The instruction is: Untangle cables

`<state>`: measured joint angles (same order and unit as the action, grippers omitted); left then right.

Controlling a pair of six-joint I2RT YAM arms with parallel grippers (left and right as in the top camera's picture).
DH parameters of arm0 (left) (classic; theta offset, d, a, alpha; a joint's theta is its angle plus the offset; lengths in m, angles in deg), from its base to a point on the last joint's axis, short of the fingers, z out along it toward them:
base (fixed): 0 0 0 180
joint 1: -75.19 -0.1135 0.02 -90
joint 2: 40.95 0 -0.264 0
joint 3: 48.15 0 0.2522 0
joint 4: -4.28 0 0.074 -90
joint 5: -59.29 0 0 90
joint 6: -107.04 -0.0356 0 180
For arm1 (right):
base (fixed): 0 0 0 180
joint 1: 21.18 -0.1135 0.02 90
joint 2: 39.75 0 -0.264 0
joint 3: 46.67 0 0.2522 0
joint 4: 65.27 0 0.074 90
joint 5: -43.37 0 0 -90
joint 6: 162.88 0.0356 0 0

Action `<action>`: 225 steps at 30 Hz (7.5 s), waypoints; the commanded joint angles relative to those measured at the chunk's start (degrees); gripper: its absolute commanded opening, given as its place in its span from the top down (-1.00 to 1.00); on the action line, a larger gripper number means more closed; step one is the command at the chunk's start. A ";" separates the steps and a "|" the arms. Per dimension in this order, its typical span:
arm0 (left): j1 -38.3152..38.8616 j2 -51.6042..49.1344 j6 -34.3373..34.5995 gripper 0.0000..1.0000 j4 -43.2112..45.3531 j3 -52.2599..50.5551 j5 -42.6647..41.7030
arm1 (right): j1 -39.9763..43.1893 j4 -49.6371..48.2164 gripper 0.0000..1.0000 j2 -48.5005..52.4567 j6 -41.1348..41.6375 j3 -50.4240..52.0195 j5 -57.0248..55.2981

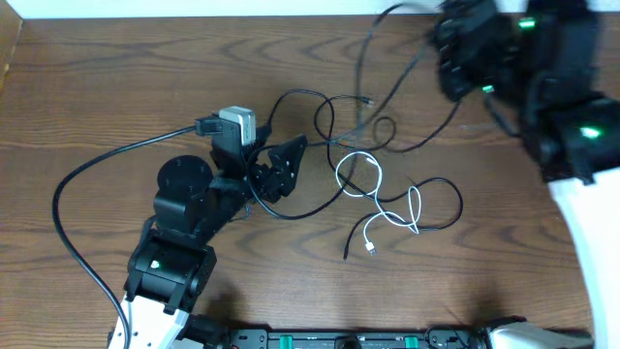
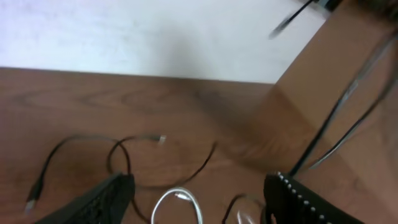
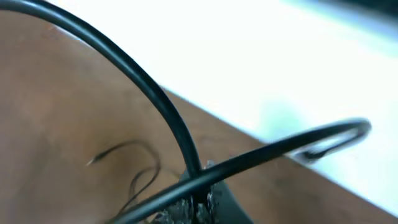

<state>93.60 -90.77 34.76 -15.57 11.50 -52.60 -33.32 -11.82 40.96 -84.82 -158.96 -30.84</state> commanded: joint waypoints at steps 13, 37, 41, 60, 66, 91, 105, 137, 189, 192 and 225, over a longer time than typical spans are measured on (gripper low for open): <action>-0.24 0.11 -12.00 -0.64 -18.12 0.48 0.44 | 16.92 -0.31 0.98 -3.65 3.39 -6.86 -1.49; -0.24 -0.15 -22.99 -0.59 -13.68 0.48 -28.28 | 23.17 -4.90 0.98 3.56 7.61 -6.84 -10.75; -0.24 -1.42 -23.04 -0.58 -18.58 0.46 -24.74 | 28.33 -8.72 0.98 3.80 8.68 -6.84 -18.38; -0.24 -5.16 -23.23 -0.59 -24.17 0.42 -24.74 | 59.04 -1.05 0.97 23.63 24.33 -6.84 -11.80; -0.24 -5.16 -23.23 -0.59 -25.62 0.42 -24.74 | 60.06 2.54 0.97 31.69 24.06 -6.84 -11.74; -0.24 -5.16 -23.19 -0.59 -26.32 0.42 -24.79 | 37.42 24.30 -0.99 36.76 43.43 -6.29 -23.58; -0.24 -5.16 -22.97 -0.59 -27.32 0.42 -24.81 | 12.98 19.12 -0.99 36.79 61.86 -4.55 -20.15; -0.24 -5.16 -23.21 -0.59 -27.78 0.42 -24.79 | 3.26 -0.48 -0.56 39.30 -36.72 13.94 -9.33; -0.24 -5.16 -23.21 -0.59 -28.17 0.42 -24.79 | 44.83 -5.53 -0.92 12.07 20.11 13.79 -17.88; -0.24 -5.16 -23.21 -0.59 -28.17 0.42 -24.79 | 45.57 -3.61 -0.99 13.46 22.23 13.84 -9.38; -0.24 -5.16 -23.26 -0.59 -28.41 0.31 -24.76 | 37.42 15.21 -0.99 33.33 67.49 13.99 0.90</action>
<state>93.56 -95.93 11.24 -43.88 11.50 -77.26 5.63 4.33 74.40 -26.20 -144.99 -41.40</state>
